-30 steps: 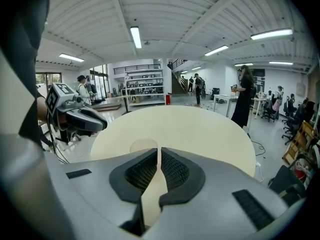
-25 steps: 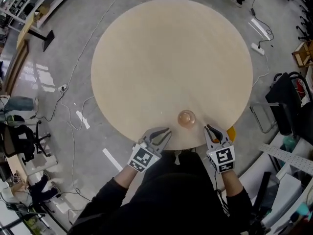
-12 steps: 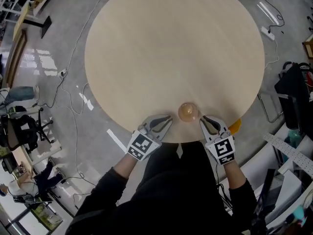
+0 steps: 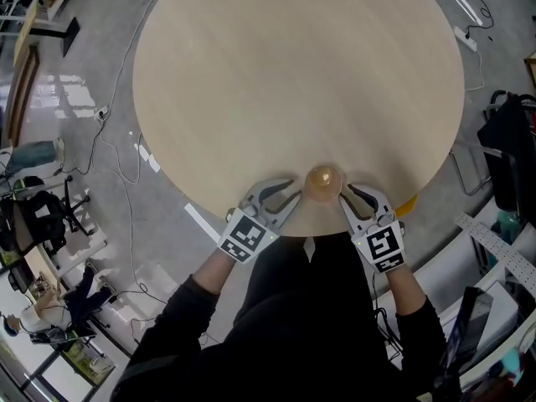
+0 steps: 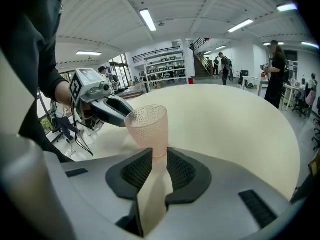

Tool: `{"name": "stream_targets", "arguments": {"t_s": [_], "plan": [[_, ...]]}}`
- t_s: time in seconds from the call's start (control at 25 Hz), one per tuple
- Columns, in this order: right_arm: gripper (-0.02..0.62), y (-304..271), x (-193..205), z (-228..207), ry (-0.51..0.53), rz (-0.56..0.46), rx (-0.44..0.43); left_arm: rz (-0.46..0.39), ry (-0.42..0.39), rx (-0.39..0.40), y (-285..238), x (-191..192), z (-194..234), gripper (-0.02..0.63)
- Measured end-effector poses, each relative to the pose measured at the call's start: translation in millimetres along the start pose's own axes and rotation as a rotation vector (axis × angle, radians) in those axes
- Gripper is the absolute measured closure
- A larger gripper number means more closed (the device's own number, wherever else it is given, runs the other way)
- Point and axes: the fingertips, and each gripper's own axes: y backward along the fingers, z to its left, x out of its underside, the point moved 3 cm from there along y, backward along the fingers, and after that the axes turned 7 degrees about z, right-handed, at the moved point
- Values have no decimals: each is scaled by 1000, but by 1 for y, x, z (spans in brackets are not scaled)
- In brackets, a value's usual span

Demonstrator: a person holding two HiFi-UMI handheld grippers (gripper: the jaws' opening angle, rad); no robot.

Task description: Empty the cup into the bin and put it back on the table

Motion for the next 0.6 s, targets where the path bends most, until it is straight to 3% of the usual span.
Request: {"name": "stream_targets", "arguments": {"t_s": [0.12,0.28,0.48,0.6], "plan": [[503,-5,-3,-1,43,5,-9,52,-87,22,-7,3,1,416],[439,-7,-3,0,125,18,-30,95,-207,50,-15,6,-4,396],[428,-11,-5,4,406,75,-31,122,-329,52,-20,2,0,396],[428,-12,-10,6,426,63,-73,127,-348,94,-22,-2,2,396]]}}
